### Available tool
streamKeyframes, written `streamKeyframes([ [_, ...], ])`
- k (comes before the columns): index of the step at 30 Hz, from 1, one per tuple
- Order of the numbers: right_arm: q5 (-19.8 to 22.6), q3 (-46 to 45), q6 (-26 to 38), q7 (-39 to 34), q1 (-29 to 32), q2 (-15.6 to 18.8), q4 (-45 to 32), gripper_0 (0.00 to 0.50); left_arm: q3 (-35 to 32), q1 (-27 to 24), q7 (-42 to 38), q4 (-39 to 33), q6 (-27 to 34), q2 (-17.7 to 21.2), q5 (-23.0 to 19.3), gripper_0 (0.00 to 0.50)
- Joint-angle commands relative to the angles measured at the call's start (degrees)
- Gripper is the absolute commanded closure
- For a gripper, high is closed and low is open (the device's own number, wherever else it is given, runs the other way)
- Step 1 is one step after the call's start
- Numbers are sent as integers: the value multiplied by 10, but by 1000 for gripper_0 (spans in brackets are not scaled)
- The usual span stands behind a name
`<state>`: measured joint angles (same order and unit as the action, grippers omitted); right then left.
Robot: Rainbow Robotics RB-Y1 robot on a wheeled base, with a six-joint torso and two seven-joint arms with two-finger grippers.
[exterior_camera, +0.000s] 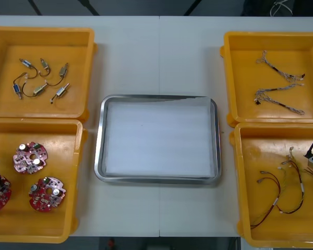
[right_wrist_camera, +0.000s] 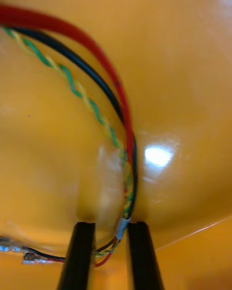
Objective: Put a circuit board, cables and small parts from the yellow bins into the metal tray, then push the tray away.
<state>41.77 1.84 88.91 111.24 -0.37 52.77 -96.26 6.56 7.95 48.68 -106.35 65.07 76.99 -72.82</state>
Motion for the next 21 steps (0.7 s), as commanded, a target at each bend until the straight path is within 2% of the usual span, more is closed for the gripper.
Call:
streamKeyframes([
  [1, -2, 5, 1, -2, 7, -5, -1, 500, -85, 8, -45, -35, 66, 29, 2, 496],
  [8, 2, 5, 4, 1, 7, -5, -7, 500, -174, 8, -46, -82, 146, 29, 15, 497],
  [12, -7, -4, 22, -1, 7, -5, -43, 500, -215, 3, -47, -113, 175, 29, 22, 498],
  [21, -4, -54, 92, 4, 7, -5, -129, 500, -225, -25, -60, -142, 208, 27, 17, 495],
])
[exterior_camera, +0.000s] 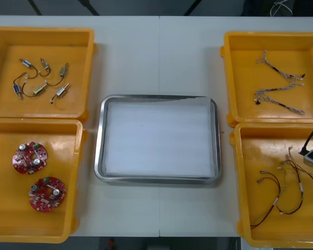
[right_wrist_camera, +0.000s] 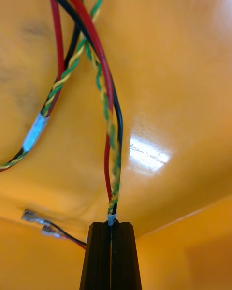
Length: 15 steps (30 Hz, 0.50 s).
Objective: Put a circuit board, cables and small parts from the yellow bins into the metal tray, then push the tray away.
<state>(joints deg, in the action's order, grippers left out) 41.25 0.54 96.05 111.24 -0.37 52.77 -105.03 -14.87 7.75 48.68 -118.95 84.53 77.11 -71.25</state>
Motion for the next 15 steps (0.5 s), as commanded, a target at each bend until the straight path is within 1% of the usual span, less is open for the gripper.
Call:
streamKeyframes([
  [1, 2, -45, 24, 5, 7, -5, -47, 500, -10, -25, -61, -17, 14, 25, 1, 496],
  [4, 16, -62, 37, 6, 7, -5, -69, 500, -10, -42, -69, -18, 23, 18, -13, 496],
  [5, 24, -70, 40, 6, 7, -5, -76, 500, -10, -54, -86, -19, 34, 15, -21, 496],
  [9, 56, -93, 45, 7, 7, -5, -82, 500, -6, -89, -133, -31, 64, 6, -28, 496],
  [11, 69, -106, 48, 8, 7, -5, -87, 500, 7, -113, -157, -38, 73, -2, -28, 494],
  [12, 82, -117, 52, 9, 7, -5, -93, 500, 34, -143, -183, -44, 78, -6, -28, 495],
  [13, 87, -121, 55, 9, 6, -5, -96, 500, 43, -154, -191, -45, 78, -8, -27, 494],
  [15, 98, -136, 63, 9, 7, -7, -108, 500, 79, -194, -233, -53, 84, -15, -14, 494],
])
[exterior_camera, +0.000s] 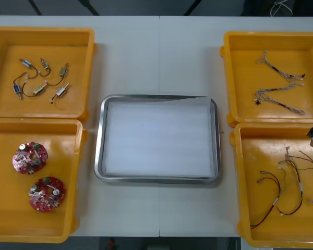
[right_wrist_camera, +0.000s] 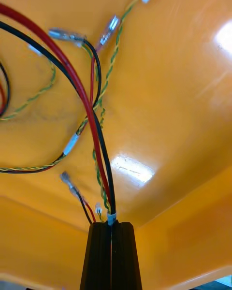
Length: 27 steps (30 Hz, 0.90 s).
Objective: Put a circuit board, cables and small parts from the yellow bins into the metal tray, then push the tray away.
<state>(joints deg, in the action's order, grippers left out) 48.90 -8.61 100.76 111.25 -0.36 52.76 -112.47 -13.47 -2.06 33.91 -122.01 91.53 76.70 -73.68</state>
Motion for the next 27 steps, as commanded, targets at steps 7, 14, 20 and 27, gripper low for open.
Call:
streamKeyframes([
  [7, 39, -111, 67, 10, 6, -35, -98, 500, 219, -248, -228, -42, 48, -71, 77, 492],
  [14, 46, -150, 92, 4, -10, -66, -148, 500, 344, -377, -344, -38, 89, -153, 122, 491],
  [20, 60, -170, 92, -3, -21, -75, -175, 500, 399, -429, -404, -35, 102, -214, 133, 493],
  [27, 108, -195, 92, -17, -38, -87, -186, 500, 465, -444, -453, -48, 111, -277, 188, 489],
])
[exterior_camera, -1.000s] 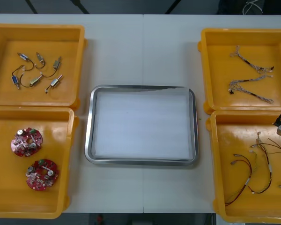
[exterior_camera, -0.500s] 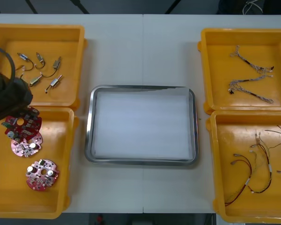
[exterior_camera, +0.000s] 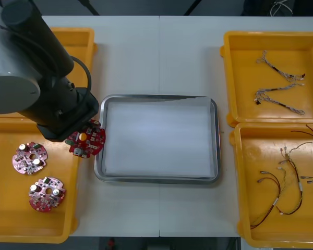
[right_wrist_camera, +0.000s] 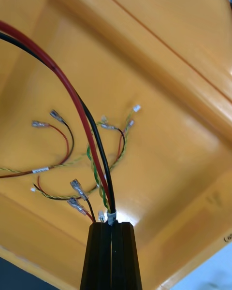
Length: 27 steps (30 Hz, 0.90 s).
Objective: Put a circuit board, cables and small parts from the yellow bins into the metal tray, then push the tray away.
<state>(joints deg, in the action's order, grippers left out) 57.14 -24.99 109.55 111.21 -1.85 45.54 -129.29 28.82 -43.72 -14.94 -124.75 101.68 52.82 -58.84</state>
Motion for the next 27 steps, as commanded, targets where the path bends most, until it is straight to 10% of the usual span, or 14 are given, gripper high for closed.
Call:
streamKeyframes([
  [1, 32, -31, 4, -21, -25, -15, -18, 500, 55, -29, 27, -22, 10, -51, 58, 489],
  [14, 52, -28, 4, -105, -104, -35, -54, 500, 158, -30, 4, 44, -22, -150, 192, 489],
  [27, 62, 24, 4, -240, -139, -39, -91, 500, 172, -32, 22, 114, -49, -178, 224, 486],
])
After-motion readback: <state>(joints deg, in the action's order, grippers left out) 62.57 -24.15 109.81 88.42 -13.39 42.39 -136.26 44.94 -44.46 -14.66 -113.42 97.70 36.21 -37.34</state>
